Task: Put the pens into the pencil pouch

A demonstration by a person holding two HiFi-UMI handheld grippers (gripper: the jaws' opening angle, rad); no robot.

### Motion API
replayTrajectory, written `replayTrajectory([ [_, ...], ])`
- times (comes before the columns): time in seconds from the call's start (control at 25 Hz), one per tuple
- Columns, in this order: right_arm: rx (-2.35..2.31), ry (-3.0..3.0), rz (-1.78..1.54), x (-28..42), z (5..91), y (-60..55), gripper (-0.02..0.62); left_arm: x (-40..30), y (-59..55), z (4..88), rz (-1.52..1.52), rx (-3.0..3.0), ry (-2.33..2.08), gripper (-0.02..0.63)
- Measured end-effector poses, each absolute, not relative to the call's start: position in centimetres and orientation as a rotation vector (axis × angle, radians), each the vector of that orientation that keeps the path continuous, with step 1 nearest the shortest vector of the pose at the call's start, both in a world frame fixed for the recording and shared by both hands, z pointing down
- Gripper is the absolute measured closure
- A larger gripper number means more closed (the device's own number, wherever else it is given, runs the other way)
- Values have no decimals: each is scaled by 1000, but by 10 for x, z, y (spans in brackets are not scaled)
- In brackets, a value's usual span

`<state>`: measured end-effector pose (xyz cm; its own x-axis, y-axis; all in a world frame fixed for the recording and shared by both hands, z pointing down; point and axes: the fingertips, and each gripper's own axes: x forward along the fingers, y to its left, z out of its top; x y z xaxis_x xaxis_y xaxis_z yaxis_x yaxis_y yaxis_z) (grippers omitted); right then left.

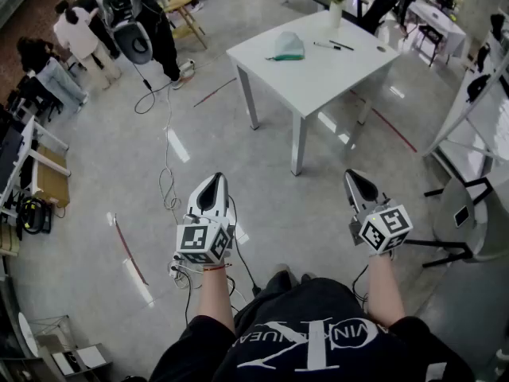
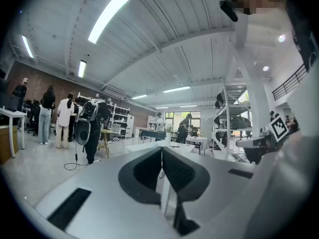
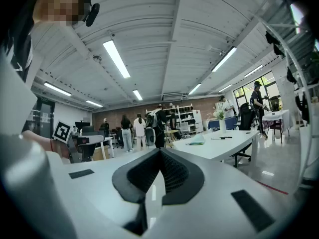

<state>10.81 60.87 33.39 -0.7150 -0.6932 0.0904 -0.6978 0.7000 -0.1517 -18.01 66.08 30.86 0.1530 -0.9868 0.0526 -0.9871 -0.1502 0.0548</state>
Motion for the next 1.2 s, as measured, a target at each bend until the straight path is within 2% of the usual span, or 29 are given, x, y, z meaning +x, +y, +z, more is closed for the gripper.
replayTrajectory([
  [0.6,1288,-2849,334,93,342,609,582,-199,664,315,-10,2336,-1968,593],
  [0.76,1316,-2861,366,90,345,610,468,-206,663,319,1,2358,-1948,545],
  [1.2,1301,-2834,411,81,366,574,454,-221,625,342,-15,2314,-1916,535],
])
